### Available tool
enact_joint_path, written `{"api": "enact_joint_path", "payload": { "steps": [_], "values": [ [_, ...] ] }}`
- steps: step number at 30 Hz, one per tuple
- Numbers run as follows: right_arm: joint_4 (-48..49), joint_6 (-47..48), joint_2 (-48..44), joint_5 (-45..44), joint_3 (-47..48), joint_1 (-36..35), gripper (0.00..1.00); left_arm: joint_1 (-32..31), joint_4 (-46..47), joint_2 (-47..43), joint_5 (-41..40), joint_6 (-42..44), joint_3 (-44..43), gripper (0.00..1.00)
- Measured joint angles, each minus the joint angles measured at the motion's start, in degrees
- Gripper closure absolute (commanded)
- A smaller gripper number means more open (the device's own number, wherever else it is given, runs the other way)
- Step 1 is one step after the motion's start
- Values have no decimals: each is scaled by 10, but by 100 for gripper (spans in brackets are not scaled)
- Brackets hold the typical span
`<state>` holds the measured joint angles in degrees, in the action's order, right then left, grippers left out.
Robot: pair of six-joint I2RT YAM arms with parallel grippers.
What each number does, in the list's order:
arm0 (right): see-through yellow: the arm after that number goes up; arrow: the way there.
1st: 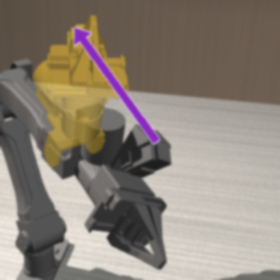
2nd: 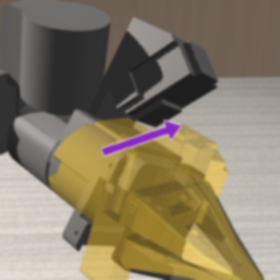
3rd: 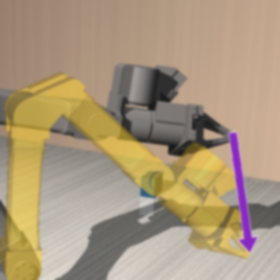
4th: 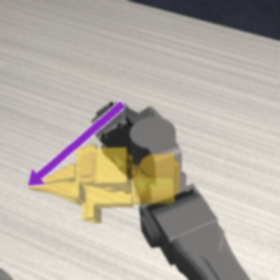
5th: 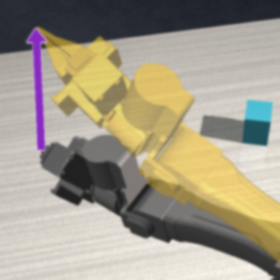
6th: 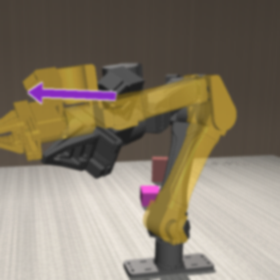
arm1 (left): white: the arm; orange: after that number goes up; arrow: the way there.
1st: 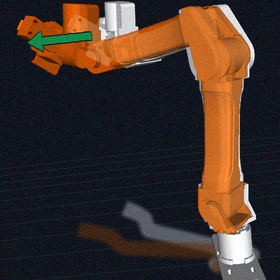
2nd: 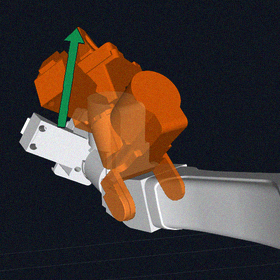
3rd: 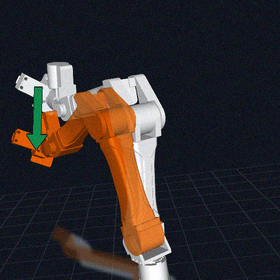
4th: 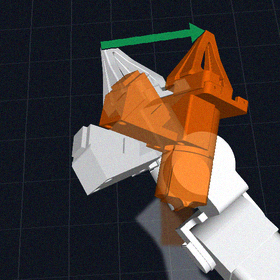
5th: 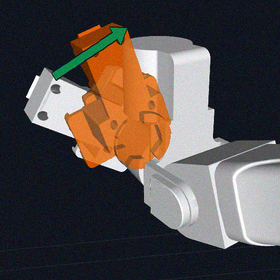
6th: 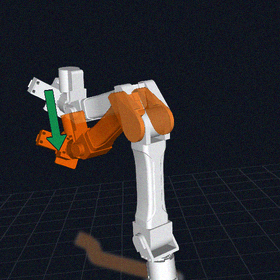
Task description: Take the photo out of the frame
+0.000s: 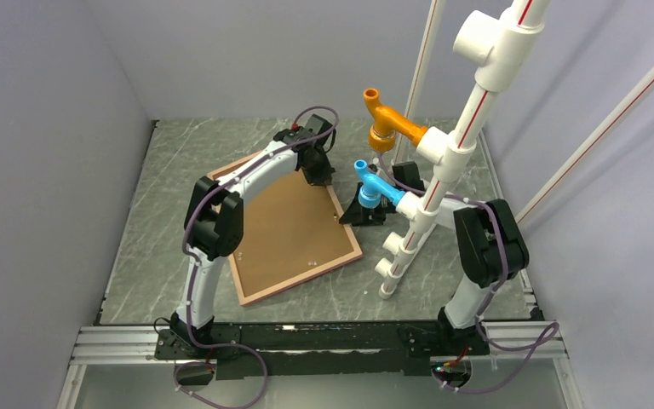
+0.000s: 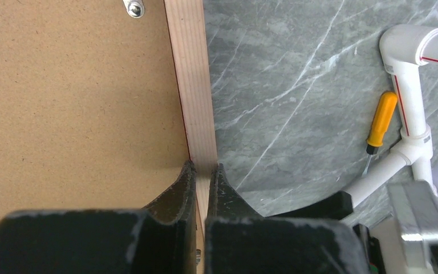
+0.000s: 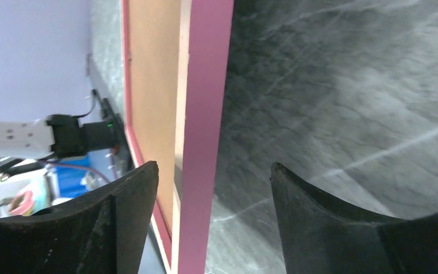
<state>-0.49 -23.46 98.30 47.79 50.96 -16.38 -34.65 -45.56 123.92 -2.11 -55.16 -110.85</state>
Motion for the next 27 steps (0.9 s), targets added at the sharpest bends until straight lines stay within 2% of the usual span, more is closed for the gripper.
{"api": "enact_joint_path", "payload": {
  "steps": [2,3,7,8,12,13,15,19,22,27],
  "values": [
    [11,-13,16,30,7,-1,47,1,0,-3,6,4,0,100],
    [23,-25,25,51,11,-1,51,2,0,-4,9,6,0,100],
    [69,-66,43,103,18,-2,56,4,1,-11,23,19,2,100],
    [82,-75,45,113,18,-4,62,4,3,-15,26,21,5,100],
    [120,-121,49,136,18,-10,96,7,0,-41,35,36,17,100],
    [127,-139,50,140,18,-11,100,9,-2,-47,37,42,18,93],
    [140,-162,50,143,18,-13,100,11,-2,-57,42,55,21,77],
    [183,-208,50,133,18,-23,100,18,30,-102,51,82,72,58],
    [183,-223,51,122,18,-26,100,19,38,-167,66,102,135,34],
    [150,-208,49,106,18,-27,100,34,46,-315,79,143,232,24]
  ]
}}
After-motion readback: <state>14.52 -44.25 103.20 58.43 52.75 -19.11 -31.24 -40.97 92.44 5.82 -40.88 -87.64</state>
